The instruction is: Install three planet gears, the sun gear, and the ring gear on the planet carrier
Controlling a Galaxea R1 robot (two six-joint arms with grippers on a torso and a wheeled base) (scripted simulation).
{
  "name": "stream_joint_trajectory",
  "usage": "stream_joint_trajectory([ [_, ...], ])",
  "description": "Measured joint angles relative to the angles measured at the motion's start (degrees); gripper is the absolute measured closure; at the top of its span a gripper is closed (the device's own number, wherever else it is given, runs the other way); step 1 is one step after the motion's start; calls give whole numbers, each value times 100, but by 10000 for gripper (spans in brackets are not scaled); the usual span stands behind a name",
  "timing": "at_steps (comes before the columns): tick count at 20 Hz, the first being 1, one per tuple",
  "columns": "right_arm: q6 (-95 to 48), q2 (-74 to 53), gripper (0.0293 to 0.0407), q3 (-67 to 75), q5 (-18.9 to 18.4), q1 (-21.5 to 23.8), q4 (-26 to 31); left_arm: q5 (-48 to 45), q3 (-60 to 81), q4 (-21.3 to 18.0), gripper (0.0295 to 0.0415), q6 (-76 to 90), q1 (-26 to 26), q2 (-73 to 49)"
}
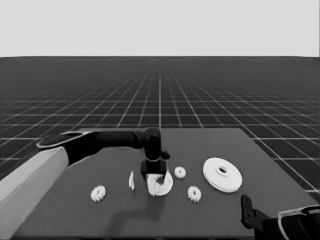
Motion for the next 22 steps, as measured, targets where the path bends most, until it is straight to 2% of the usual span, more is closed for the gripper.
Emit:
stream_joint_trajectory([
  [2, 0, 0, 315, 0, 0, 0, 0, 0, 1, -10, 326, -1, -9, 0],
  [3, 0, 0, 315, 0, 0, 0, 0, -52, 1580, 7, 325, 197, 7, -1304],
  [4, 0, 0, 315, 0, 0, 0, 0, -157, 2152, 8, 326, 747, 16, -2690],
  [5, 0, 0, 315, 0, 0, 0, 0, -280, 2158, -8, 326, 1358, 19, -3448],
  [7, 0, 0, 315, 0, 0, 0, 0, -420, 1931, -51, 326, 2063, 21, -4026],
  [12, 0, 0, 315, 0, 0, 0, 0, -493, 1755, -85, 326, 2434, 22, -4227],
  [13, 0, 0, 315, 0, 0, 0, 0, -758, 1540, 412, 326, 2514, 548, -4138],
  [15, 0, 0, 315, 0, 0, 0, 0, -1041, 1195, 829, 326, 2625, 1084, -3984],
  [22, 0, 0, 315, 0, 0, 0, 0, -1203, 965, 1014, 326, 2698, 1314, -3880],
])
